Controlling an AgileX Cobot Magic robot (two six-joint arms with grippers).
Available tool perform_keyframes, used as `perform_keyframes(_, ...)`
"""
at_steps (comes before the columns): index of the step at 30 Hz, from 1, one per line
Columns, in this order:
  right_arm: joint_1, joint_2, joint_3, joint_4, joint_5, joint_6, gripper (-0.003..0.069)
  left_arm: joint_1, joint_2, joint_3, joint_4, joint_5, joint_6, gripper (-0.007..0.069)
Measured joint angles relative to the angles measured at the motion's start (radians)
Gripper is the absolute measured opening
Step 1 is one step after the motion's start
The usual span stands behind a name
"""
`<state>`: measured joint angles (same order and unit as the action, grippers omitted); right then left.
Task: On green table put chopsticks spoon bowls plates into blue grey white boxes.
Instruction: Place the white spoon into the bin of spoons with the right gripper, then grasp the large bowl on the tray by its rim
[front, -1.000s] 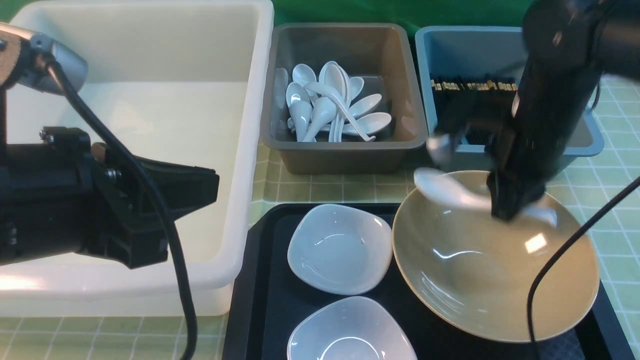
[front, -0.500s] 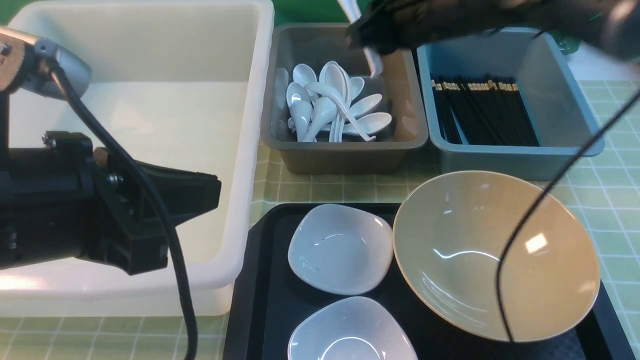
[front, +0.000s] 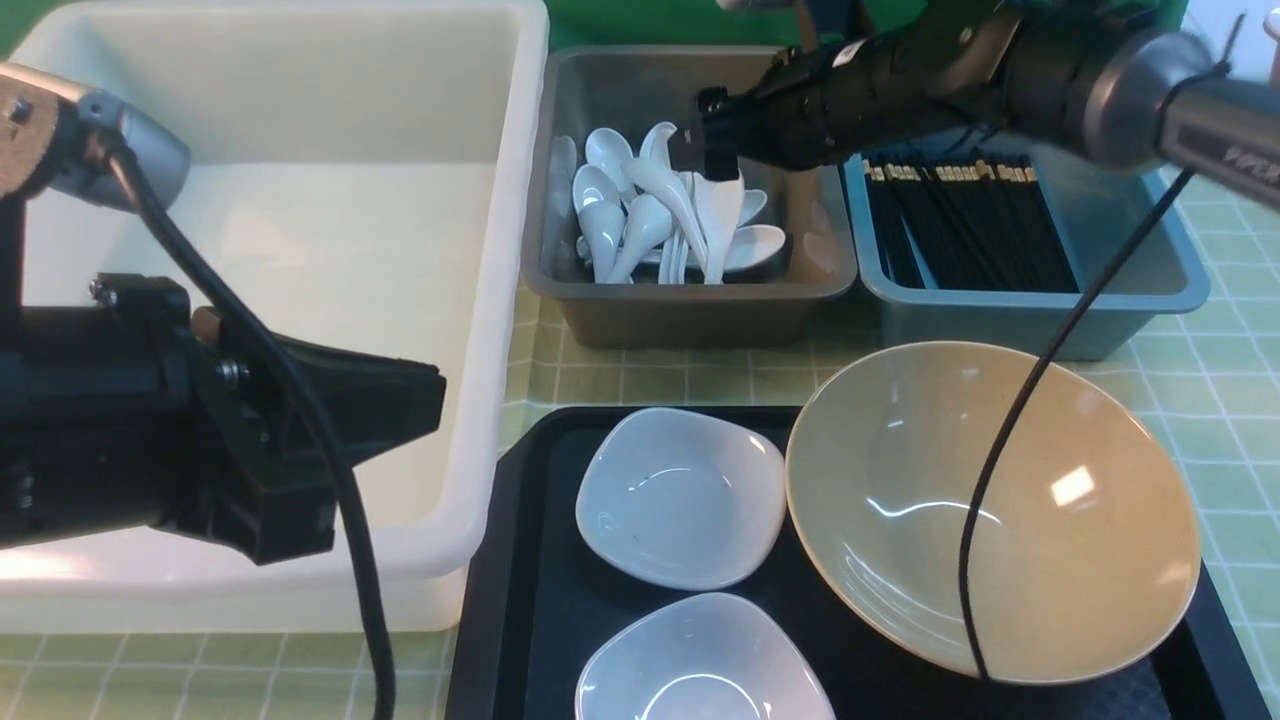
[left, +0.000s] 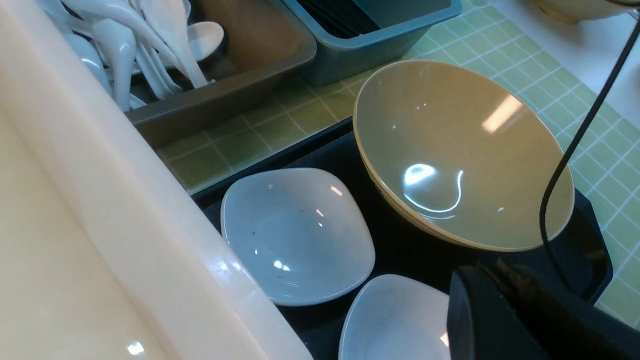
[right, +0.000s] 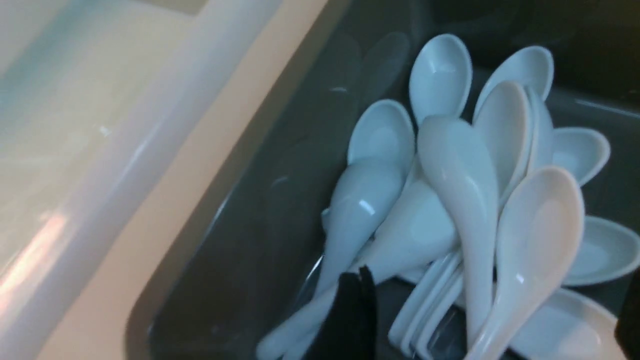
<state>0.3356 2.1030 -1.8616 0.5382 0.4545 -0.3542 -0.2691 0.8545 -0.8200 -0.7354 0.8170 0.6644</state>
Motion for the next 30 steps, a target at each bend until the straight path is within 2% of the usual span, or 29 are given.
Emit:
perform_keyframes(3,-0.032,-0.083,-0.038,-0.008,0.234,-0.090,0.0666,0.000,0.000,0.000,0.000,0.001,-0.011,-0.0001)
perform_keyframes(5,-0.048,-0.124,-0.048,-0.011,0.306,-0.121,0.0664,0.000,0.000,0.000,0.000,0.001,-0.018,-0.0001)
perform_keyframes(6,-0.069,-0.181,-0.058,-0.018,0.416,-0.144,0.0654,0.000,0.000,0.000,0.000,0.000,-0.031,0.0000)
perform_keyframes(10,-0.108,-0.298,-0.064,-0.072,0.591,-0.142,0.0624,0.000,0.000,0.000,-0.004,-0.020,-0.060,0.0001)
perform_keyframes(12,-0.124,-0.376,-0.042,-0.145,0.680,-0.105,0.0604,0.000,0.000,0.000,-0.020,-0.034,-0.067,0.0003)
perform_keyframes(13,-0.125,-0.383,-0.042,-0.145,0.680,-0.101,0.0603,0.000,0.000,0.000,-0.022,-0.034,-0.066,0.0003)
perform_keyframes(14,-0.128,-0.445,0.022,-0.217,0.692,-0.060,0.0591,0.000,0.000,0.000,-0.038,-0.036,-0.066,0.0004)
perform_keyframes(16,-0.133,-0.496,0.086,-0.266,0.679,-0.023,0.0585,0.000,0.000,0.000,-0.045,-0.036,-0.063,0.0007)
perform_keyframes(18,-0.162,-0.602,0.265,-0.326,0.630,0.032,0.0577,0.000,0.000,0.000,-0.052,-0.025,-0.055,0.0033)
perform_keyframes(20,-0.188,-0.642,0.355,-0.335,0.596,0.051,0.0577,0.000,0.000,0.000,-0.052,-0.016,-0.054,0.0040)
perform_keyframes(23,-0.283,-0.684,0.583,-0.341,0.531,0.121,0.0575,0.000,0.000,0.000,-0.052,0.007,-0.052,0.0039)
perform_keyframes(27,-0.407,-0.663,0.776,-0.268,0.434,0.108,0.0575,0.000,0.000,0.000,-0.052,0.022,-0.052,0.0039)
perform_keyframes(28,-0.457,-0.648,0.837,-0.175,0.399,0.052,0.0575,0.000,0.000,0.000,-0.052,0.031,-0.052,0.0039)
perform_keyframes(30,-0.500,-0.625,0.867,-0.085,0.380,-0.028,0.0575,0.000,0.000,0.000,-0.052,0.037,-0.052,0.0039)
